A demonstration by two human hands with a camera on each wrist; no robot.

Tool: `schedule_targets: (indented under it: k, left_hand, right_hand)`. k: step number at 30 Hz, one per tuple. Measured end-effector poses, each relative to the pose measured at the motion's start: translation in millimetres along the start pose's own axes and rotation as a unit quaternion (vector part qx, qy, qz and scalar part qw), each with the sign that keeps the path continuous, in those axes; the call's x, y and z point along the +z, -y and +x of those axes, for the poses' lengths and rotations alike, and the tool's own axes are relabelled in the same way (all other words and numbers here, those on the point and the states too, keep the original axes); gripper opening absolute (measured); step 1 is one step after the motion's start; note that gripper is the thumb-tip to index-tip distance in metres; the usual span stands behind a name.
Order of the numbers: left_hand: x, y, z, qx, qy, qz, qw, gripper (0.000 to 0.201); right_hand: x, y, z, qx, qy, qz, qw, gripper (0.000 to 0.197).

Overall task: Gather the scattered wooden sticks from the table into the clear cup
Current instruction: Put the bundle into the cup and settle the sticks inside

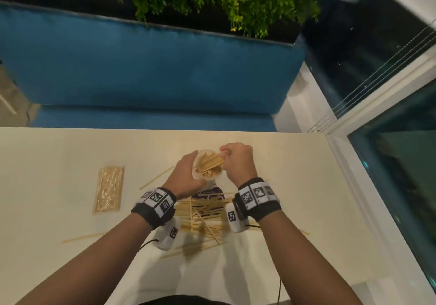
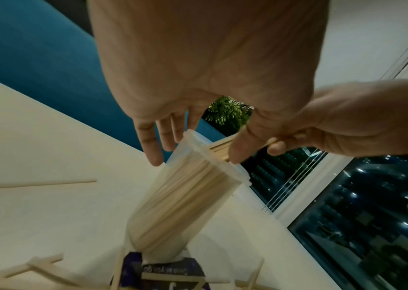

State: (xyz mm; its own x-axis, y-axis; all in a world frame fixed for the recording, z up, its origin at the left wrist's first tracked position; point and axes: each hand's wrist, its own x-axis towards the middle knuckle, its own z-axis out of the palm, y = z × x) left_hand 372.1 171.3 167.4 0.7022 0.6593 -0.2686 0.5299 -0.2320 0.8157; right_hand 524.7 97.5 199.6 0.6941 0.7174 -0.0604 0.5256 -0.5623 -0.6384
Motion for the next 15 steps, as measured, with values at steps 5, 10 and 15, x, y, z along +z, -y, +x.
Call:
schedule_targets:
  k: [5,10,15]
  left_hand:
    - [7,13,4,0.004,-0.028,0.003,1.000,0.093]
    - [11,18,6,0.012,-0.039,0.007,0.999,0.088]
    - [13,26,7,0.028,-0.046,-0.002,0.999,0.077]
  right_hand:
    - [38,-1,-14,-0.166,0.064,-0.219,0.959,0.022]
    - [54,-16,-34,-0.175,-0.016,-0.215,0.961,0.039]
    - [76,-25,-51,-0.163,0.070,-0.239,0.955,0.068]
